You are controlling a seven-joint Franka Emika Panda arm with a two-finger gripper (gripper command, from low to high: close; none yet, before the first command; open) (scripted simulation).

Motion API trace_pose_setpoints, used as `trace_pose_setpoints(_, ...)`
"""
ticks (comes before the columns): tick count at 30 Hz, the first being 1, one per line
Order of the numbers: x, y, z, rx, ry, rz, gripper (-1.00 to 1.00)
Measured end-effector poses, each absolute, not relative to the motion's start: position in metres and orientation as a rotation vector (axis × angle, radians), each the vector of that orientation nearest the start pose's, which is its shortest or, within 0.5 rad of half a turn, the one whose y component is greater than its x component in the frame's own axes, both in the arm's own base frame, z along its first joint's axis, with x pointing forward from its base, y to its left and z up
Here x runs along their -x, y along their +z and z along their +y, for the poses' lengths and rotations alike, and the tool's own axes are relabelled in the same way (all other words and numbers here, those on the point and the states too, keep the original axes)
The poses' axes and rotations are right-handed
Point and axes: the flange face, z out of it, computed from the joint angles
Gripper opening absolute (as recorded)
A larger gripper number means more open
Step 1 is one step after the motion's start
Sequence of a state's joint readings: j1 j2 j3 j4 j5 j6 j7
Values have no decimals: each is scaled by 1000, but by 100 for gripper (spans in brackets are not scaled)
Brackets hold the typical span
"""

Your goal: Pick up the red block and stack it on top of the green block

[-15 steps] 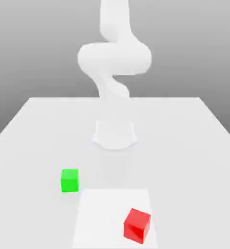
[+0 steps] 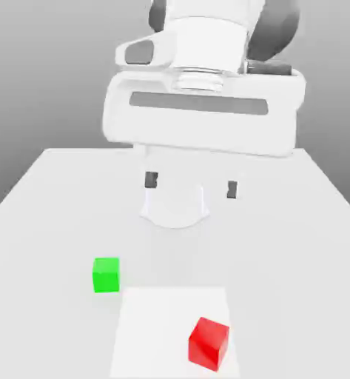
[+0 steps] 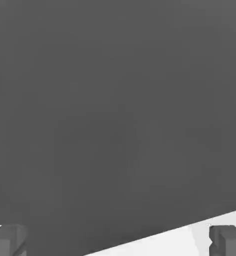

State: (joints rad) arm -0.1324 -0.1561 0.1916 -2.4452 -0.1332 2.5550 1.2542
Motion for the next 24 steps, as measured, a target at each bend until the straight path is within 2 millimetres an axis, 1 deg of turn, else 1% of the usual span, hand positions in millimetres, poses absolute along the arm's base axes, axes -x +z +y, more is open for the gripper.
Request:
trace_pose_setpoints(4, -484, 309, 39, 2599, -258, 1684, 0)
trace_pose_setpoints(8, -468, 238, 50, 2576, -78, 1781, 0)
trace_pose_setpoints(10, -462, 208, 53, 2562, -20, 1812, 0)
trace_pose_setpoints(14, -460, 157, 54, 2558, -1, 1821, 0)
trace_pose_setpoints(15, -460, 149, 54, 2558, 0, 1821, -100)
trace_pose_setpoints(20, -460, 149, 55, 2557, -2, 1820, -100)
trace_pose_setpoints(21, -459, 145, 55, 2558, -2, 1821, -100)
trace_pose_setpoints(22, -460, 149, 55, 2557, -2, 1821, -100)
trace_pose_setpoints(24, -461, 168, 55, 2555, -2, 1822, -100)
